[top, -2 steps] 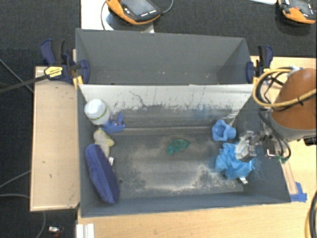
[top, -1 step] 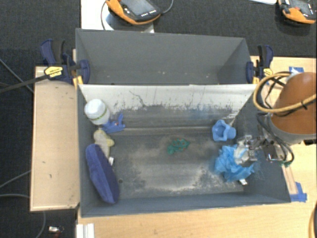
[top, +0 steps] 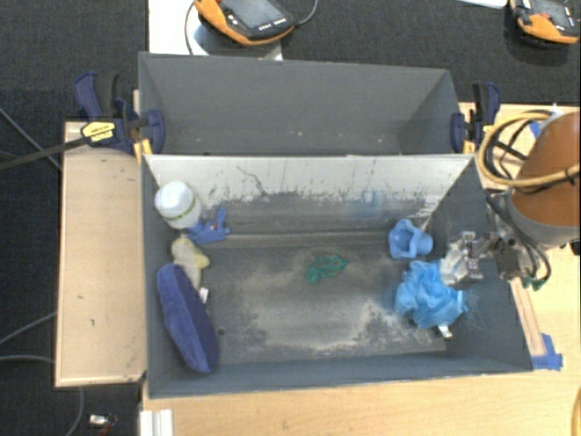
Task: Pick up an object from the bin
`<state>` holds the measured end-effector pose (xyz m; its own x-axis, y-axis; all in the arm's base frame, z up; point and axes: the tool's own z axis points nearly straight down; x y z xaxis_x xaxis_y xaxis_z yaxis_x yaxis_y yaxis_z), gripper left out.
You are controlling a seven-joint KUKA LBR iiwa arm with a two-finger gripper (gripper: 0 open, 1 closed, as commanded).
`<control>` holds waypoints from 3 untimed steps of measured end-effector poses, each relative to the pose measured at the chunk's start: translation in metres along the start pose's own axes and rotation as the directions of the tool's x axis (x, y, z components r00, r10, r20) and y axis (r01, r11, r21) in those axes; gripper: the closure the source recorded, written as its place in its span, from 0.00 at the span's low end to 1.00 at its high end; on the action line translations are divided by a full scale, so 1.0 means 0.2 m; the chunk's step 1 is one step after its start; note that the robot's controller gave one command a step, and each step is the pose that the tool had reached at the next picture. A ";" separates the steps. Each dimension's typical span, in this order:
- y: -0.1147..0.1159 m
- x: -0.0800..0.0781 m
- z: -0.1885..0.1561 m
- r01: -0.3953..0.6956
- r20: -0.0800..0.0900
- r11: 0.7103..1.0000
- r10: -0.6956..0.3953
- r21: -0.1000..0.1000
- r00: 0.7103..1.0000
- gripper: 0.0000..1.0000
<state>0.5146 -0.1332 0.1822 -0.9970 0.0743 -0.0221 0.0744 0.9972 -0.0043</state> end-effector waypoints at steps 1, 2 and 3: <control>0.07 0.12 0.04 0.040 0.000 0.999 -0.040 -0.001 0.999 1.00; 0.11 0.16 0.27 0.017 0.009 1.000 -0.017 0.001 1.000 1.00; 0.10 0.14 0.20 -0.004 0.007 1.000 0.004 0.000 1.000 1.00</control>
Offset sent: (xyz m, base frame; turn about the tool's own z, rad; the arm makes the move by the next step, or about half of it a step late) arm -0.0317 0.0265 -0.0661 -0.0276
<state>0.4888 -0.1105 0.1420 -0.9965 0.0784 -0.0289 0.0786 0.9969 -0.0040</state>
